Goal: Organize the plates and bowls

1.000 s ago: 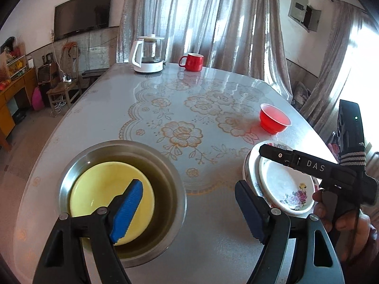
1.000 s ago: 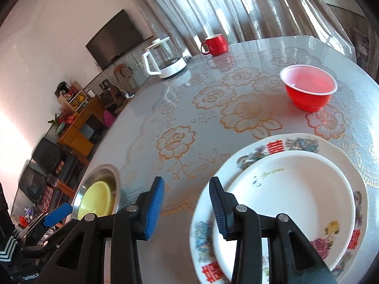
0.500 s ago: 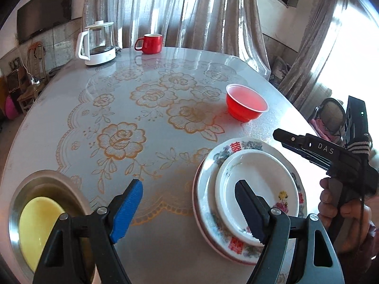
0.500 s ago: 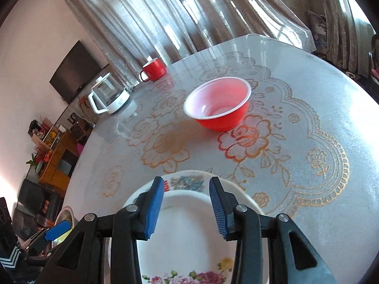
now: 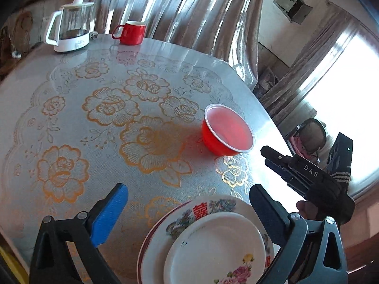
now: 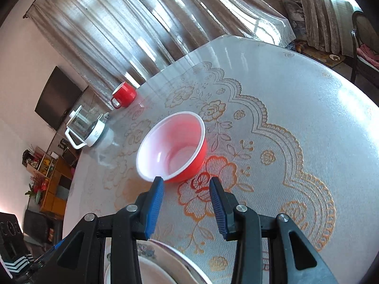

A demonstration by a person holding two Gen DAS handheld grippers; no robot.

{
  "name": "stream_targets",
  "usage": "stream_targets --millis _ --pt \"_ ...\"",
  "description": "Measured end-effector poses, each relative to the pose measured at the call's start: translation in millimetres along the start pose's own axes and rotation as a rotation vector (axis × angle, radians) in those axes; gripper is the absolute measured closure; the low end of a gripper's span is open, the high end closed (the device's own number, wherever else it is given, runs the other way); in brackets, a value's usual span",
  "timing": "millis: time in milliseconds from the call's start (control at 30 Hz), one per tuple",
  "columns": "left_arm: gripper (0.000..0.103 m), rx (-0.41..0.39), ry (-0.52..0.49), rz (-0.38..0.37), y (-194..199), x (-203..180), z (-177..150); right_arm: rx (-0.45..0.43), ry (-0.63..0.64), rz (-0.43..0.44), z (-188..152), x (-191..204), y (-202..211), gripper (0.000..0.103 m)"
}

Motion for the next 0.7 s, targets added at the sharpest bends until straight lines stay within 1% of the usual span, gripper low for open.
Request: stream_targets --millis 133,200,300,400,467,500,533,600,633,667,700 --pt "0.000 0.014 0.016 -0.001 -25.3 -5.0 20.1 -0.016 -0.020 -0.004 18.7 -6.2 -14.4 0.063" --pt "0.000 0.010 0.022 0.017 -37.4 -6.4 29.2 -0.016 -0.023 -0.005 26.7 -7.5 -22.9 0.065" --pt "0.000 0.024 0.031 0.025 -58.2 -8.0 41.0 -0.012 -0.017 -0.005 35.7 -7.4 -35.3 0.072" --pt "0.000 0.046 0.083 -0.003 -76.3 -8.3 49.8 0.009 -0.015 -0.009 38.0 -8.1 -46.6 0.078" --pt "0.001 0.051 0.110 -0.002 -86.2 -8.5 54.3 0.017 -0.004 -0.012 37.3 -7.4 -52.4 0.080" --pt "0.003 0.062 0.123 -0.013 -90.9 -9.4 54.9 0.021 -0.003 -0.012 36.6 -7.5 -55.1 0.080" --pt "0.006 0.078 0.140 -0.018 -96.5 -9.8 55.2 0.028 -0.002 -0.011 35.5 -7.7 -57.8 0.081" --pt "0.034 0.106 0.160 -0.006 -107.1 -10.3 55.6 0.039 0.003 -0.015 32.4 -8.8 -62.3 0.083" --pt "0.037 0.127 0.160 0.001 -113.0 -11.0 54.8 0.045 0.004 -0.016 30.9 -8.7 -64.4 0.083" --pt "0.044 0.146 0.165 -0.008 -118.4 -12.1 53.6 0.049 0.007 -0.016 29.4 -8.9 -65.7 0.084" --pt "0.054 0.166 0.170 -0.032 -123.4 -14.3 51.9 0.052 0.011 -0.015 28.1 -8.3 -67.0 0.084"
Point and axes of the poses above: each gripper's, at about its wrist camera, not at the fingertips, and y roughly against the way its jaws point, x to its left, z to its top, the point moved 7 cm from there along -y, roughly the way its jaws point, and after that the axes turned 3 degrees about -x, right-handed, at the moved point
